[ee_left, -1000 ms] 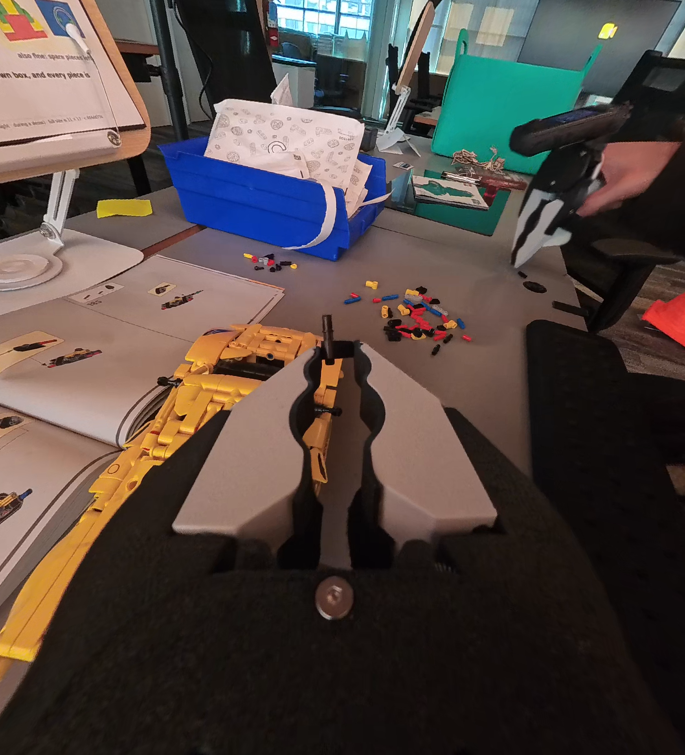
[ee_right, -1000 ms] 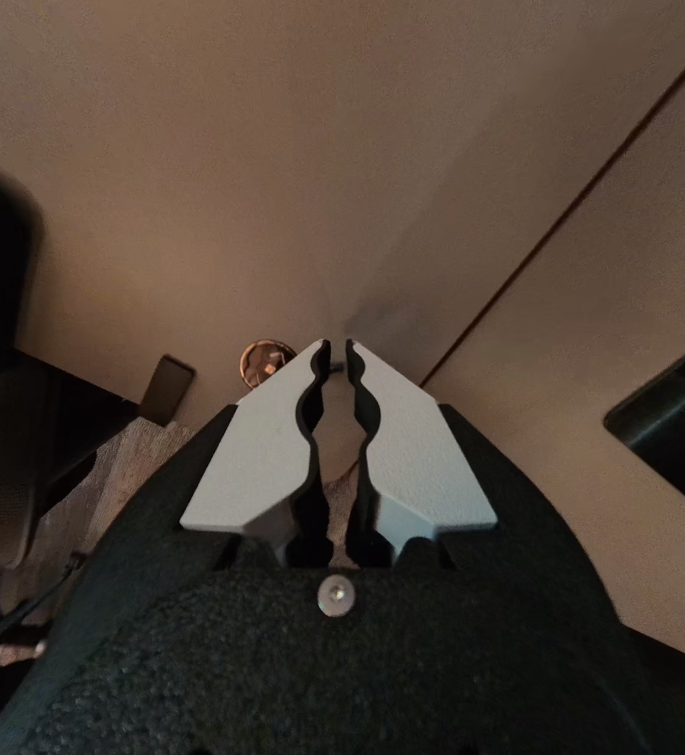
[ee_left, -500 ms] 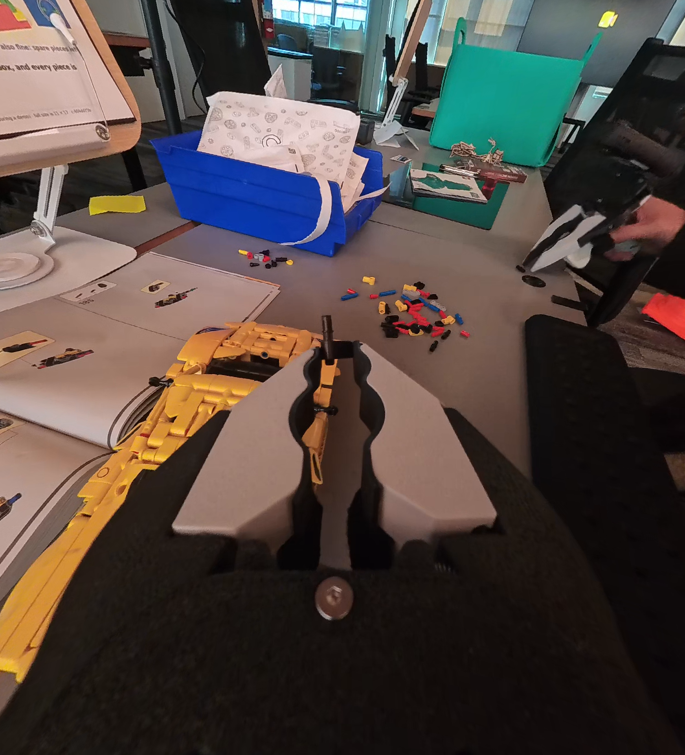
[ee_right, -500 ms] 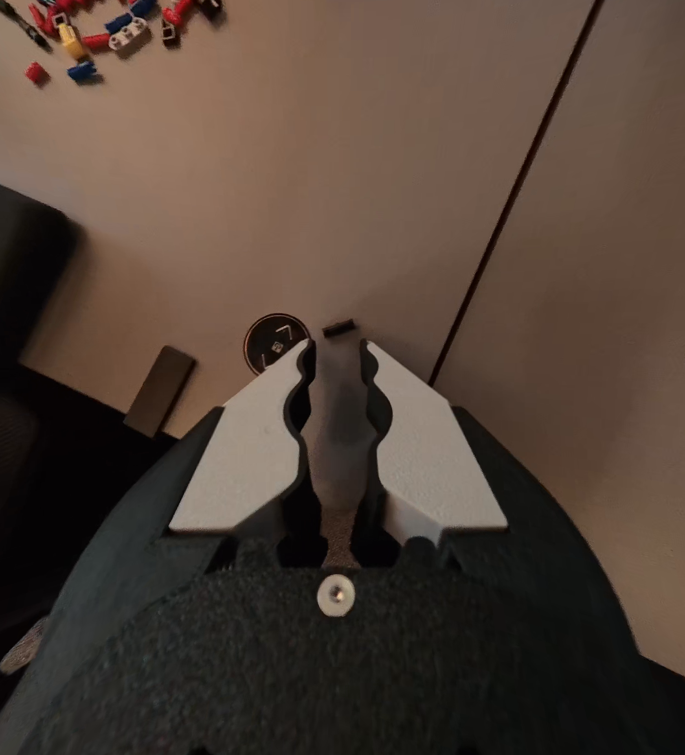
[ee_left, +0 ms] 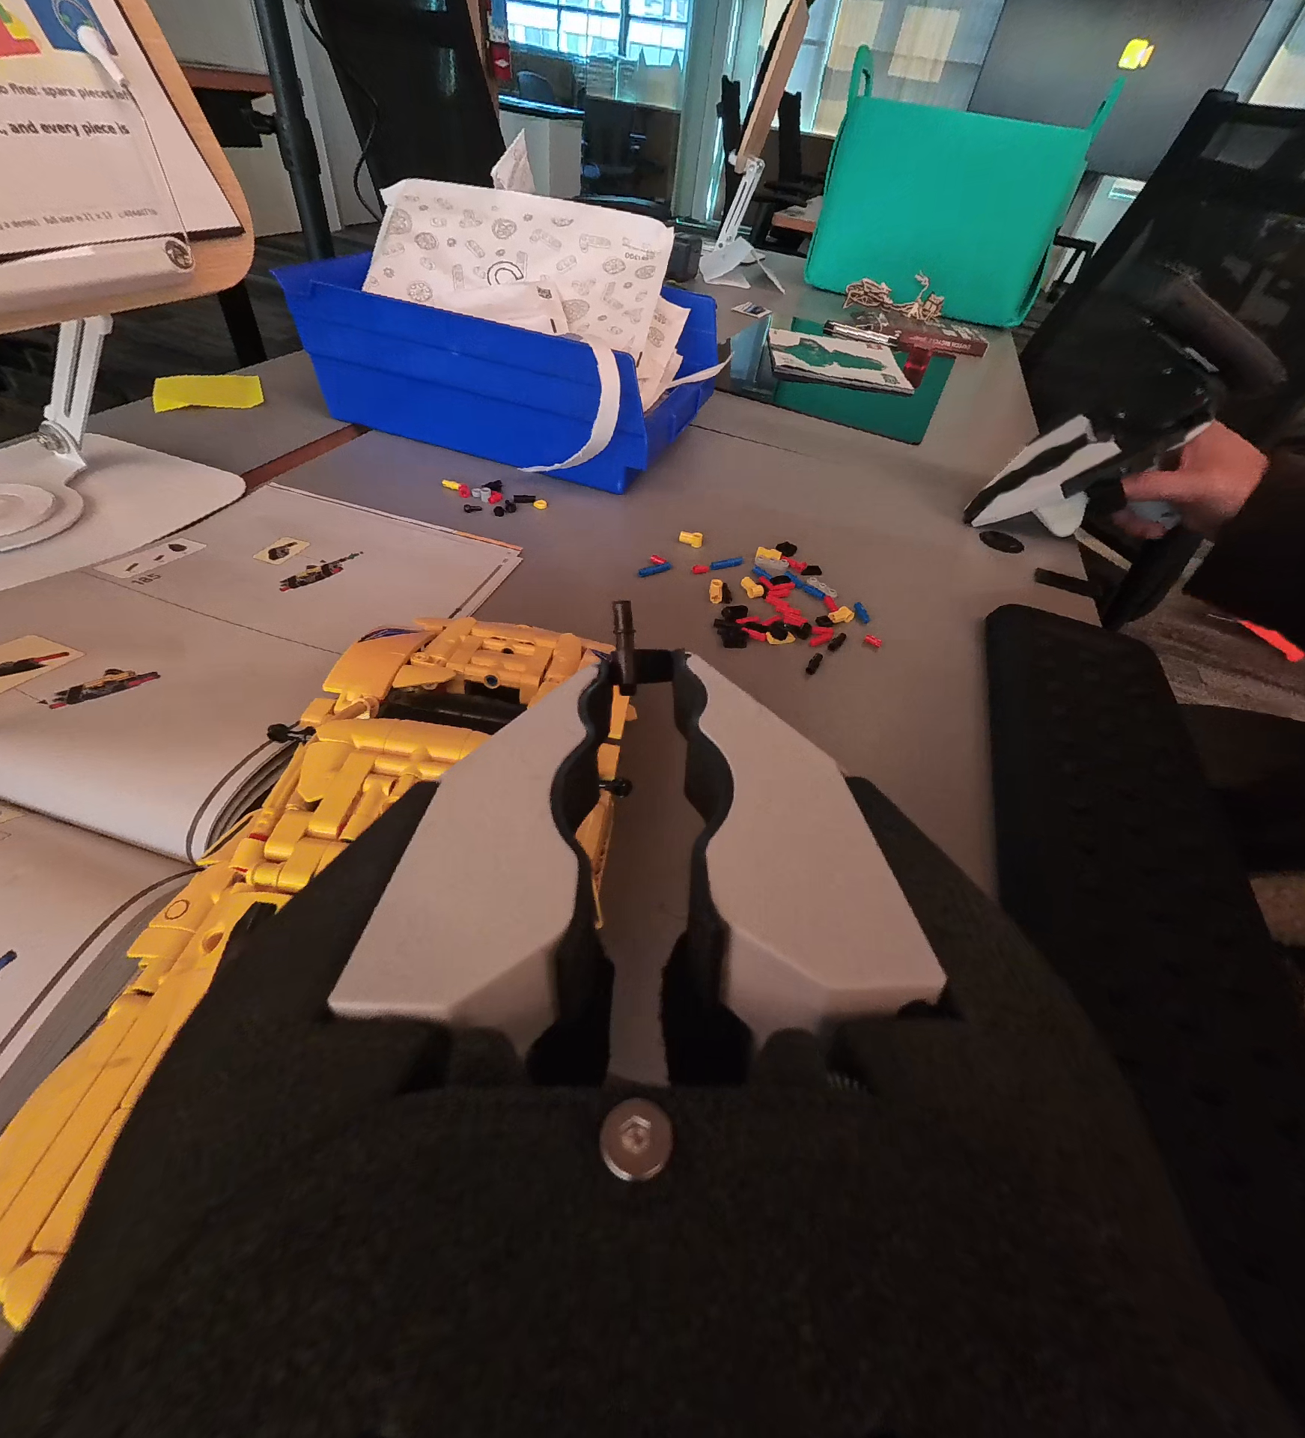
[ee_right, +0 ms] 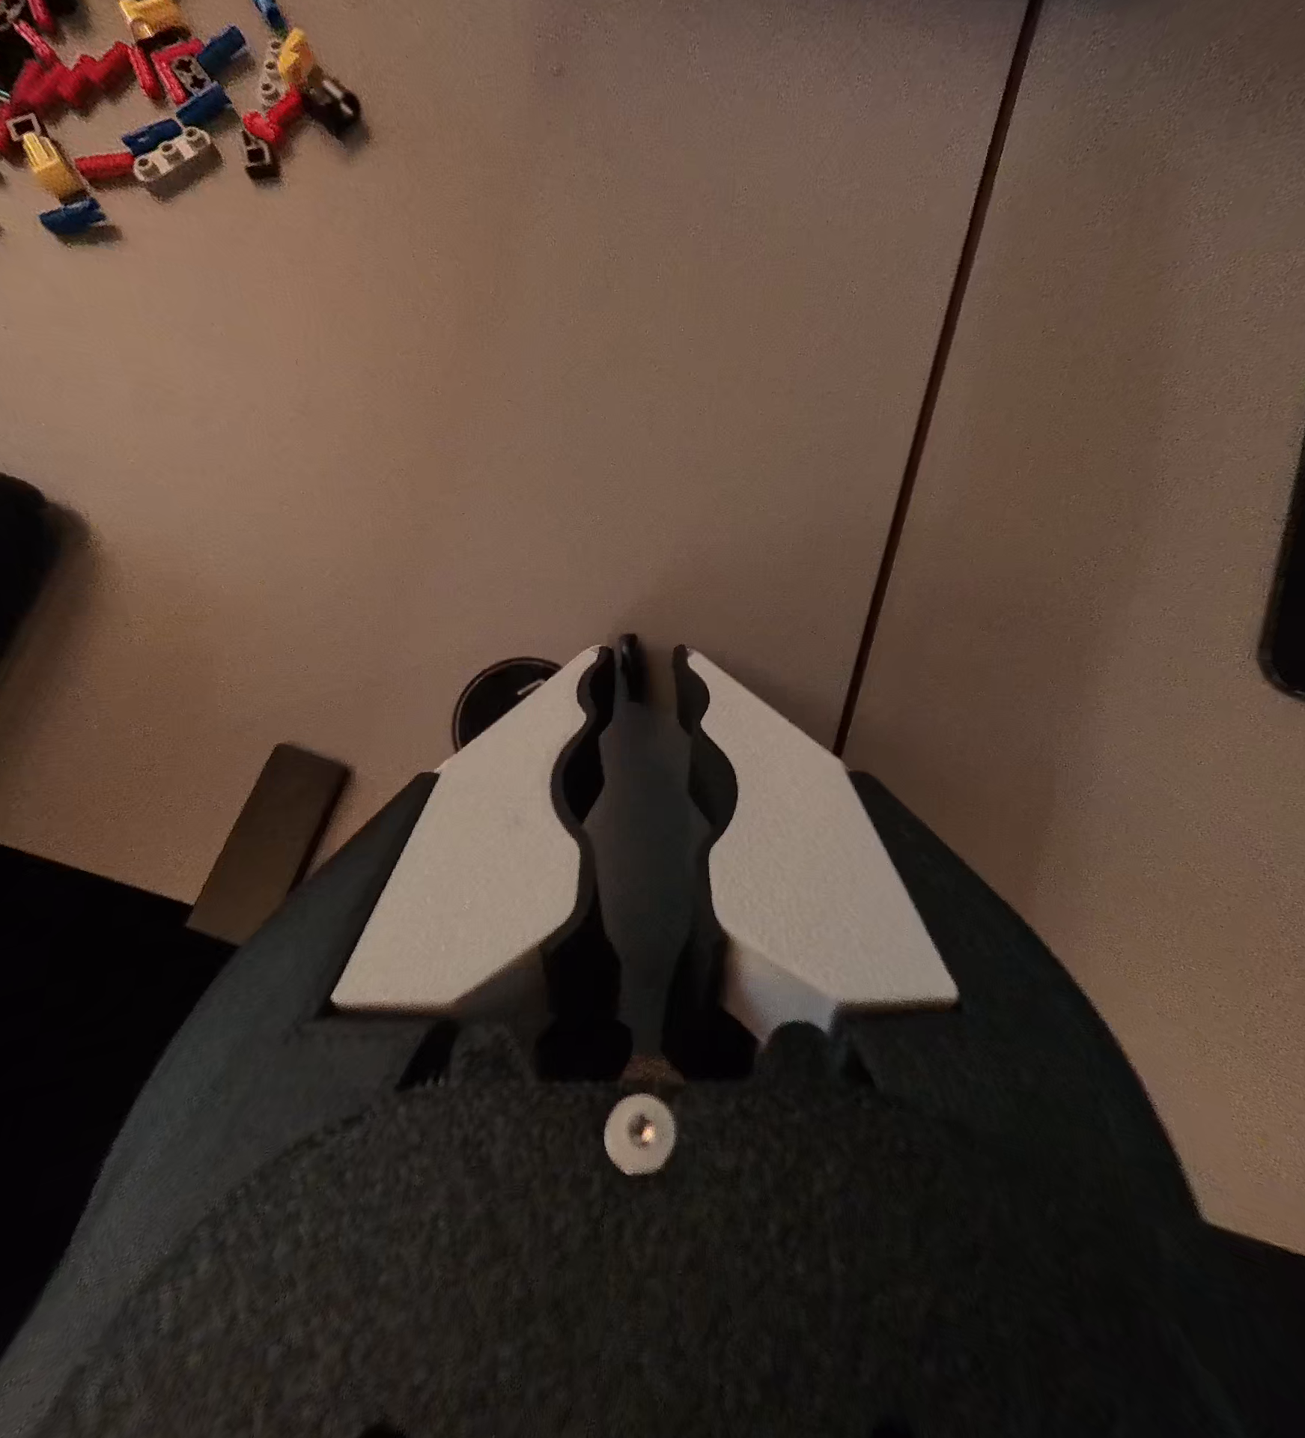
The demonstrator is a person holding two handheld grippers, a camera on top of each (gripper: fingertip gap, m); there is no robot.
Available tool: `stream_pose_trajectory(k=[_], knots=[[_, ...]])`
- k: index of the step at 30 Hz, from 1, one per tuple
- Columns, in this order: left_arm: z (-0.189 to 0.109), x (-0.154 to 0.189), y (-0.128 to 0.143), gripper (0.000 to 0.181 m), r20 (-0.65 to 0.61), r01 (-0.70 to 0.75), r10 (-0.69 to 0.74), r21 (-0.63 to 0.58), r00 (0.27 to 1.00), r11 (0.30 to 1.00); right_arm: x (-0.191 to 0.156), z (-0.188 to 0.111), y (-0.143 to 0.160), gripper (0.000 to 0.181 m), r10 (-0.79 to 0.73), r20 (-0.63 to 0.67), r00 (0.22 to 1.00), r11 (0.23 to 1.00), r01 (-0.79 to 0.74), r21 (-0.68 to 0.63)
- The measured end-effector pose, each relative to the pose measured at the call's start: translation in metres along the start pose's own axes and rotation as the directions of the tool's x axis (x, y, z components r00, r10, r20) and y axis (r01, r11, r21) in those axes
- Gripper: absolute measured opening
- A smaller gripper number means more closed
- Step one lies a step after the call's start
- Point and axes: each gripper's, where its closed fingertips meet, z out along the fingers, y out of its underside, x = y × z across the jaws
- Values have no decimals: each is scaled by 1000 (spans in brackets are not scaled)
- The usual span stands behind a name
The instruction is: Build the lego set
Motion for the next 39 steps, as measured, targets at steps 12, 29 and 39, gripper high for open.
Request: stream_pose_trajectory(k=[12,29,39], knots=[[1,0,1,15,3,-1,1,-5,1000,1000,0,-5,4,4,-36,0,999,999,36,-10],[-1,1,-2,14,8,-11,11,2,1000,1000,8,-36,12,3,-145,172,974,126,190,-974],[0,3,-1,15,5,-23,23,-5,1000,1000,9,-35,23,3,-120,201,972,71,210,-975]])
